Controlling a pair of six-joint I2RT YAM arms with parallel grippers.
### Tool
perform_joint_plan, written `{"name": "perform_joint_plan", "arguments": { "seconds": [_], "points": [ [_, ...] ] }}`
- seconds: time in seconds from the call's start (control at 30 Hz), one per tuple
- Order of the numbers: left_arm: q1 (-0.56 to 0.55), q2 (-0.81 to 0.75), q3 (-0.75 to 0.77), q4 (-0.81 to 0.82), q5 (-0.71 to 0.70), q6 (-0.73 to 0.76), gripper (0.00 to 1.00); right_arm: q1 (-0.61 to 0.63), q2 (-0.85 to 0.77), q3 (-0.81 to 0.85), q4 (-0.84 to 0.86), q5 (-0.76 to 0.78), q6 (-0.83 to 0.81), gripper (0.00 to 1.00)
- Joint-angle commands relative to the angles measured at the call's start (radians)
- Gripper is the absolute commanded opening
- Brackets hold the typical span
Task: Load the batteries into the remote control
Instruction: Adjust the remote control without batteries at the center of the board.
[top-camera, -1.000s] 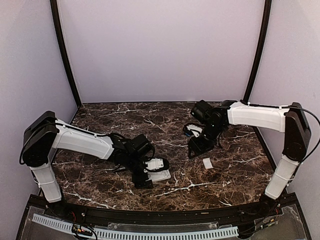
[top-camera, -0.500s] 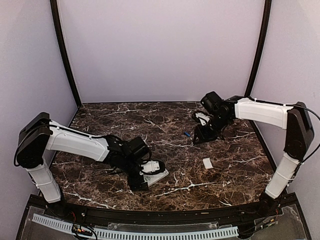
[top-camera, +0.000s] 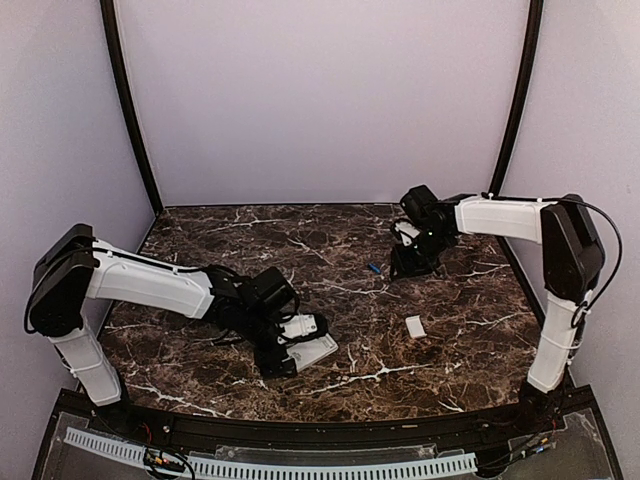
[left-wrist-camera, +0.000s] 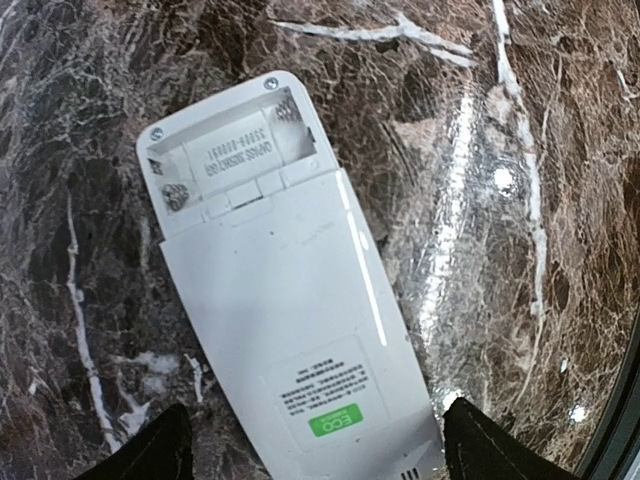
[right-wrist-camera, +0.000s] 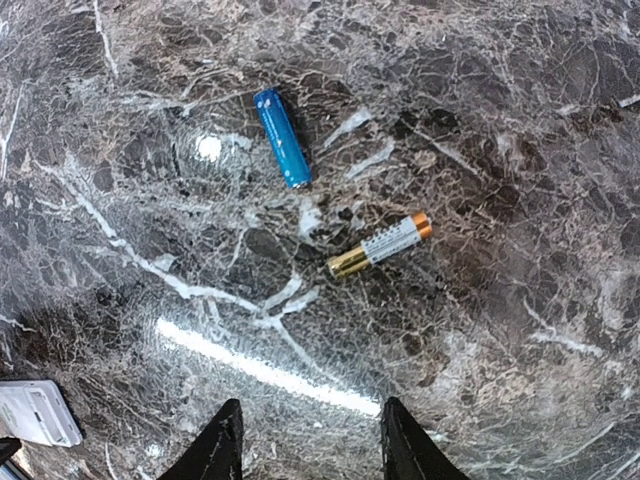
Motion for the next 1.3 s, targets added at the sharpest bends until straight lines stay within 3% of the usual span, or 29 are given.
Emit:
{"name": "perform_joint_plan", "arguments": {
  "seconds": [0.0,0.27,0.8,1.07,1.27],
  "points": [
    [-0.003,0.026,0.016,-0.018,0.063,-0.016,0.87,-0.027,0.036,0.045,0.028,0.03,-0.008,0.45],
    [-0.004,0.046,0.041,-0.028,0.104,0.012,0.87,-0.047,0.096,0.078,0.041,0.018,0.012,0.45],
    [-0.003,0.118,0.043,-0.055,-0.174,0.062,0.75,-0.049,0.175,0.133,0.04,0.041,0.034,0.41],
    [-0.002,0.115,0.026,-0.051,-0.225,0.067,0.62,-0.049,0.161,0.116,0.039,0.063,0.034,0.4],
    [-0.002,0.104,0.023,-0.051,-0.209,0.061,0.62,-0.05,0.157,0.105,0.05,0.051,0.046,0.39]
  ]
}}
